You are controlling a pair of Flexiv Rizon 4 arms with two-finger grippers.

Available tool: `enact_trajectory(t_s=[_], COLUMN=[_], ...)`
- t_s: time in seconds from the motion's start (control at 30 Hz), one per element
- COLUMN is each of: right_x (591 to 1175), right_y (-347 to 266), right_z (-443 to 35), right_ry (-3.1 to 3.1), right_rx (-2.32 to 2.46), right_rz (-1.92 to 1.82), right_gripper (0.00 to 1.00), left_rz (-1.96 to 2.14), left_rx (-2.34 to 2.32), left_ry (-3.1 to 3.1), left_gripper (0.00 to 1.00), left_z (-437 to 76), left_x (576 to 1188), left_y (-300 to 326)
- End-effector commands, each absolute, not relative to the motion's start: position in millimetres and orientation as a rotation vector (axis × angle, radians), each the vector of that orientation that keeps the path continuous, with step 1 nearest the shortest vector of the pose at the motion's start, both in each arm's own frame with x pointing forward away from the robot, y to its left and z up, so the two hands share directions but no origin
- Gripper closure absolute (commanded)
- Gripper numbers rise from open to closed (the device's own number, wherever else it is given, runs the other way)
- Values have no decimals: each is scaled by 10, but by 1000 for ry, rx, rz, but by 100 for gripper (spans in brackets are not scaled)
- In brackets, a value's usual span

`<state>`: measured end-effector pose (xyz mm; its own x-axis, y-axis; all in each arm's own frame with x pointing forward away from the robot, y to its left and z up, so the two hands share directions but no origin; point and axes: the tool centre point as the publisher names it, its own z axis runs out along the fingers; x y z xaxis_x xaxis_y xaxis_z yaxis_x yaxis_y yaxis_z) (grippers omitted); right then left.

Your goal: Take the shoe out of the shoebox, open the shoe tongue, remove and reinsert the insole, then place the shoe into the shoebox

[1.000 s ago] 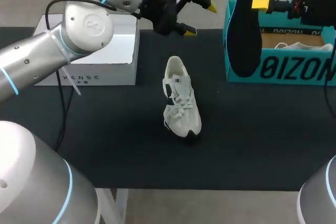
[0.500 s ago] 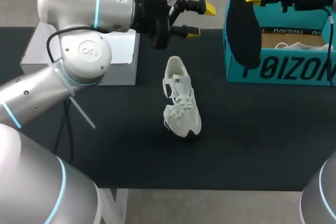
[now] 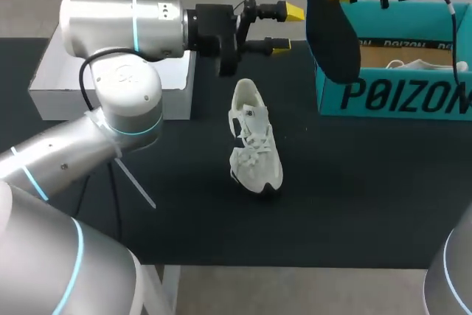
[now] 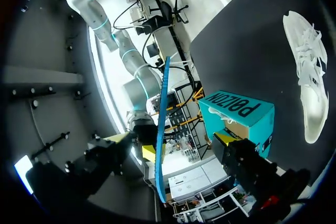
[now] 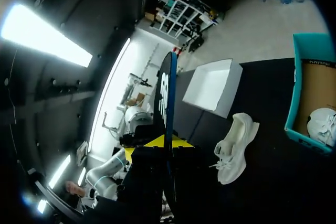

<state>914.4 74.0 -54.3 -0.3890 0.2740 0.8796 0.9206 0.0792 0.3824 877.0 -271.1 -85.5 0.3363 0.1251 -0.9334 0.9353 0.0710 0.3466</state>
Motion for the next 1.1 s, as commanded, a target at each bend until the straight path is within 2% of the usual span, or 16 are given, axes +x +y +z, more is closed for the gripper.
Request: enact_trajectory(t_s=[0.03,0.63,0.67,0.7,0.73,0.83,0.93,1.07,1.1], right_x=[9210,9254,9257,9257,9259,9264,9275,9280,9279], right_y=[870,1003,992,980,966,944,931,948,958], right_z=[-530,-694,-707,-719,-733,-760,-783,-803,-804], right_ry=[-1705,-1557,-1556,-1555,-1552,-1546,-1535,-1529,-1529], right_rx=[-1247,-1442,-1447,-1453,-1457,-1465,-1477,-1479,-1477], right_rz=[-1361,-1438,-1435,-1431,-1428,-1417,-1409,-1402,-1399], right_gripper=[100,100,100,100,100,100,100,100,100], left_rz=[-870,-913,-914,-915,-917,-924,-926,-943,-946], left_rx=[1309,1241,1239,1239,1239,1245,1248,1262,1265], left_ry=[988,940,940,940,944,952,953,962,964], left_gripper=[0,0,9,24,33,54,71,79,93], left_z=[-903,-888,-887,-888,-890,-898,-904,-943,-945], left_x=[8817,8775,8773,8770,8767,8763,8758,8763,8763], left_y=[-2848,-2816,-2803,-2795,-2789,-2782,-2780,-2809,-2811])
